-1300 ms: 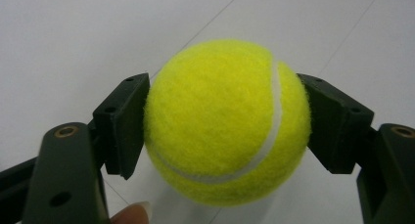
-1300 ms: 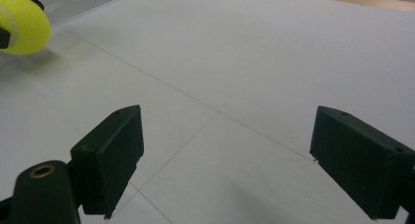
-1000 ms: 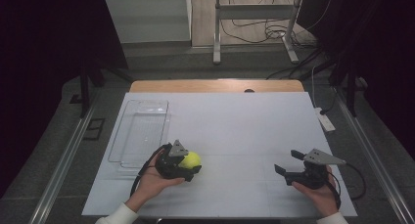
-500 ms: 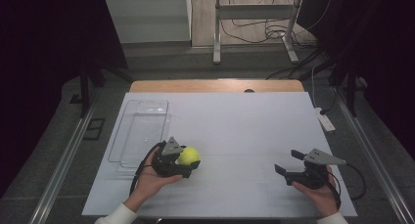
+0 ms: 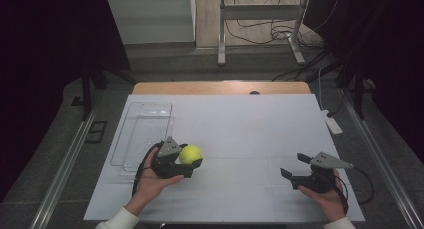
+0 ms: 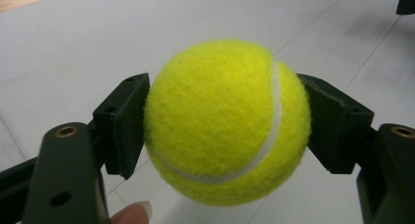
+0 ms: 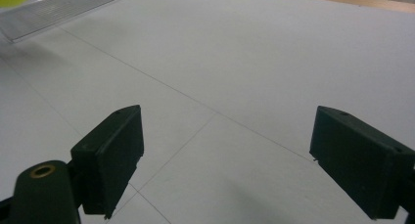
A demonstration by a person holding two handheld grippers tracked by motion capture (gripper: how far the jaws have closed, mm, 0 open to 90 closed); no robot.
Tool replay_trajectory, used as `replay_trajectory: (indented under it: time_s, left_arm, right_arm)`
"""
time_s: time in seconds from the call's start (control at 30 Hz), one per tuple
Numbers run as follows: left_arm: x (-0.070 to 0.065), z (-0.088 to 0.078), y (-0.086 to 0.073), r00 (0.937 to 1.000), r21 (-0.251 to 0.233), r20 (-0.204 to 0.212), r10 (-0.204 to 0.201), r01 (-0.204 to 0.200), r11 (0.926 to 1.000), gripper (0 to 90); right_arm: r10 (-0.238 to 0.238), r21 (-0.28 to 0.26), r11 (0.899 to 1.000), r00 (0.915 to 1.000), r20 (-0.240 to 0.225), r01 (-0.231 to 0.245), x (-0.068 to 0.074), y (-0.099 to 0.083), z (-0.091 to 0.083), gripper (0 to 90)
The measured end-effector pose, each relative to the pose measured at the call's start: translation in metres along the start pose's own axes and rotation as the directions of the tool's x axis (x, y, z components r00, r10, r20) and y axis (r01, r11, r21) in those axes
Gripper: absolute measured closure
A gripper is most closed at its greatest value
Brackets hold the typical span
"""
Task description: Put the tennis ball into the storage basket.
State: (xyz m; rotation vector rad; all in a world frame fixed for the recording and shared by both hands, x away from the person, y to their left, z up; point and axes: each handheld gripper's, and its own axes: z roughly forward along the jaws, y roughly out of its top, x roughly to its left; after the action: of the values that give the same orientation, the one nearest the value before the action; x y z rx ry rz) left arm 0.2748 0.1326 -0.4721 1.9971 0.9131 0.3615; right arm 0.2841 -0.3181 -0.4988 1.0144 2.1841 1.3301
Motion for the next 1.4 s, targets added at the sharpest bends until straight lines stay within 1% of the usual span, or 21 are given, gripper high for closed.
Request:
replay_trajectory:
  time_s: [0.13,0.33,0.5,0.77,1.17,1.4]
  left_arm:
    - [0.001,-0.003,0.002,0.9999,-0.023,0.006,-0.008,0.008,0.9997,26.6]
    - [0.001,-0.006,0.005,0.9999,-0.043,0.009,-0.008,0.008,0.9990,26.6]
    - [0.002,-0.010,0.009,0.9999,-0.073,0.007,-0.011,0.011,0.9973,26.7]
    - [0.003,-0.014,0.012,0.9999,-0.095,0.003,-0.017,0.017,0.9954,26.7]
    - [0.004,-0.019,0.022,0.9999,-0.129,0.002,-0.017,0.017,0.9915,26.7]
    - [0.006,-0.021,0.027,0.9998,-0.138,0.000,-0.019,0.018,0.9903,26.7]
  right_arm:
    - [-0.001,0.003,1.000,1.0000,0.002,0.001,0.000,0.000,0.000,13.2]
    - [-0.001,0.004,1.000,1.0000,0.003,0.000,0.000,0.000,0.000,13.2]
    - [-0.002,0.006,1.000,1.0000,0.004,0.002,0.000,0.000,0.000,13.2]
    - [-0.001,0.005,1.000,1.0000,0.005,0.001,0.000,0.000,0.000,13.2]
    - [0.001,-0.001,1.000,1.0000,0.004,-0.001,0.000,0.000,0.000,13.2]
    - [-0.001,-0.004,1.000,1.0000,0.003,0.001,0.000,0.000,0.000,13.2]
